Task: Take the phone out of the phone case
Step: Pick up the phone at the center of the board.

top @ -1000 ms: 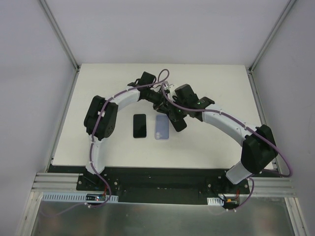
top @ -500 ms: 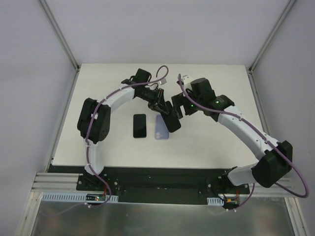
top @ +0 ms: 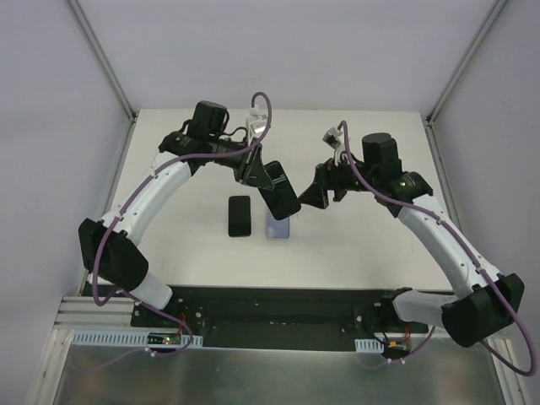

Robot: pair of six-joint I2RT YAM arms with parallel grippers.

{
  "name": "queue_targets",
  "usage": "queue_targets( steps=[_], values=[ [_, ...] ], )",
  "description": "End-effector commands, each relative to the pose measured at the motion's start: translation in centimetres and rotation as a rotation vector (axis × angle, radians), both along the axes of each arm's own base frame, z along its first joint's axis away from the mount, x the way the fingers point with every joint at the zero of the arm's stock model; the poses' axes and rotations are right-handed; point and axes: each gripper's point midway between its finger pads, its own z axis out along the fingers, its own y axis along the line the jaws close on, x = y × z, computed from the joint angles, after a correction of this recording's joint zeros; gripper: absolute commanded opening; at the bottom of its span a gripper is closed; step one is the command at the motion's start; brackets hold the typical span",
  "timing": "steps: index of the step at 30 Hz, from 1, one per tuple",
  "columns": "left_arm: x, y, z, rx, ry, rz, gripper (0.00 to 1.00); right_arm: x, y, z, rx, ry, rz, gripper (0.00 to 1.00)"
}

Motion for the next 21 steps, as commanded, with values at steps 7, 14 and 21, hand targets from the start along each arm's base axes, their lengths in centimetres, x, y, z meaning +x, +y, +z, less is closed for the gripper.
queue_targets(
  steps=[7,14,21],
  values=[
    [-3.5,-2.3,3.7,-0.106,-0.132,-0.164,0.0,-3.4,4.4,2.9,0.168,0.02,0.31,0.79],
    [-3.2,-2.5,4.9,-0.15,-0.167,-0.129,0.0,-4.1,4.3,1.1,0.154,0.026,0.327,0.73],
    [-3.4,-2.7,5.3,-0.186,-0.156,-0.106,0.0,-4.5,4.2,1.3,0.166,0.017,0.344,0.58]
  ],
)
